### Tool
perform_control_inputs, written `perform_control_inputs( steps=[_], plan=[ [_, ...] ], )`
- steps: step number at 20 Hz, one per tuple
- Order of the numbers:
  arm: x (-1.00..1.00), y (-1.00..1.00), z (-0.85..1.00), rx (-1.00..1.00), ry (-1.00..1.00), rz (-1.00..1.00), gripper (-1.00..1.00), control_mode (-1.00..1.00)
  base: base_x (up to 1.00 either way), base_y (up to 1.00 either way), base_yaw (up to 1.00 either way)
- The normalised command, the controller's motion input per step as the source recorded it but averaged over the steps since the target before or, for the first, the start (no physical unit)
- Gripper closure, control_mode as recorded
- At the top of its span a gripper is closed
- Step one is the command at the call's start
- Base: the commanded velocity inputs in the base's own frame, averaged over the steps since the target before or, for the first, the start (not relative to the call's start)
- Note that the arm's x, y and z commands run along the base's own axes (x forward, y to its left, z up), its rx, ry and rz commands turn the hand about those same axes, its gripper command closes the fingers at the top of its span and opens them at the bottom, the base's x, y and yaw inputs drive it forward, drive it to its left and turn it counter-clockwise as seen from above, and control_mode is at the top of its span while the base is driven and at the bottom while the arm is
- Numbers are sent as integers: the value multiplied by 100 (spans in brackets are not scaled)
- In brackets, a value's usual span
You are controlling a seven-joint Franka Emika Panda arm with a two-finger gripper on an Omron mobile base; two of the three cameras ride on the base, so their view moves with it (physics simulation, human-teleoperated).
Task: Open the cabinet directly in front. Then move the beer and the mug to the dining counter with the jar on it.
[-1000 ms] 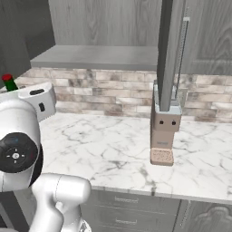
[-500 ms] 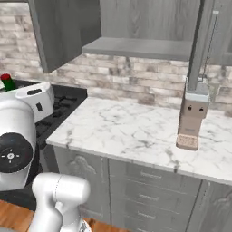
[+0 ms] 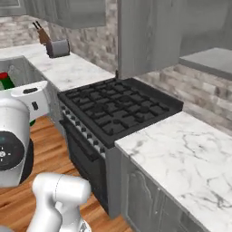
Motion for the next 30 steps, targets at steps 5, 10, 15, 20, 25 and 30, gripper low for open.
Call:
perform_control_inputs(
  steps=[5,10,15,20,25,30],
  plan=[
    [0,0,0,0,0,0,100,100,-7,0,100],
    [0,0,0,0,0,0,100,100,-10,34,90],
    [0,0,0,0,0,0,100,100,67,13,17],
    [0,0,0,0,0,0,100,100,100,-22,2],
    [0,0,0,0,0,0,100,100,100,1,4],
    [0,0,0,0,0,0,100,100,100,15,9]
  ],
)
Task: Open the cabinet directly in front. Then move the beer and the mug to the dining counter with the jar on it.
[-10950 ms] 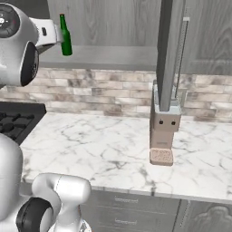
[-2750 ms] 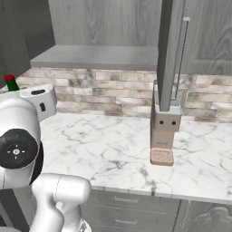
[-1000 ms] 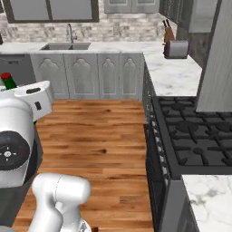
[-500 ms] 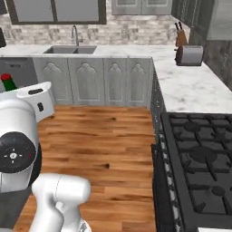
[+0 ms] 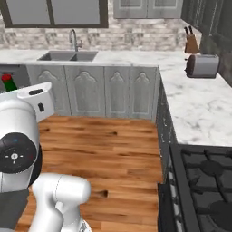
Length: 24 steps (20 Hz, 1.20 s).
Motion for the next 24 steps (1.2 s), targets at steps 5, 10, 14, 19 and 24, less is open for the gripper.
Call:
perform_control_inputs(
  steps=[5,10,14,19,24],
  plan=[
    [0,0,0,0,0,0,100,100,100,3,16],
    [0,0,0,0,0,0,100,100,100,1,17],
    [0,0,0,0,0,0,100,100,100,4,18],
    [0,0,0,0,0,0,100,100,100,5,21],
    [0,0,0,0,0,0,100,100,100,0,37]
  ],
)
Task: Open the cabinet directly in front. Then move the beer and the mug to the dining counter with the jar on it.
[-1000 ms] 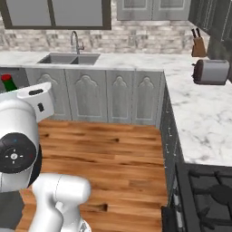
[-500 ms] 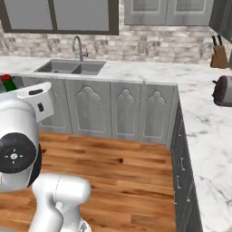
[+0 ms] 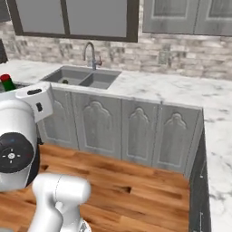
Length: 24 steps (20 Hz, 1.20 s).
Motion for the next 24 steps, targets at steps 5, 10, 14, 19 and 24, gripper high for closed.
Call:
perform_control_inputs(
  steps=[5,10,14,19,24],
  plan=[
    [0,0,0,0,0,0,100,100,98,0,66],
    [0,0,0,0,0,0,100,100,81,-2,81],
    [0,0,0,0,0,0,100,100,97,-11,77],
    [0,0,0,0,0,0,100,100,100,-47,62],
    [0,0,0,0,0,0,100,100,100,-17,44]
  ],
)
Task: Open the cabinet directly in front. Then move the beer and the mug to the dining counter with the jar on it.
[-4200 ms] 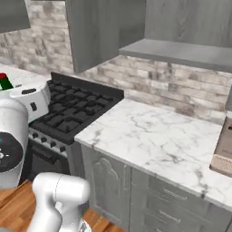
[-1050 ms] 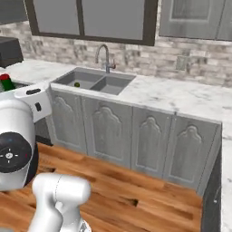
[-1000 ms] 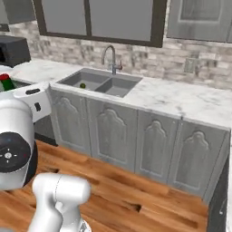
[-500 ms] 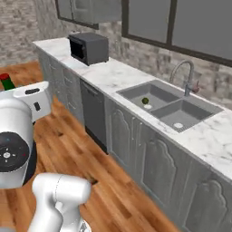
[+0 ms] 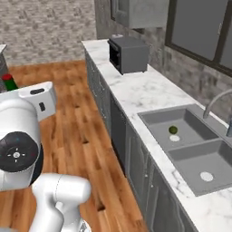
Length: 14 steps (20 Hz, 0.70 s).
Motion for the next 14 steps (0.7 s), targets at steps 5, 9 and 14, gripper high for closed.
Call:
perform_control_inputs(
  steps=[5,9,14],
  plan=[
    [0,0,0,0,0,0,100,100,100,14,20],
    [0,0,0,0,0,0,100,100,100,44,12],
    [0,0,0,0,0,0,100,100,100,61,9]
  ],
)
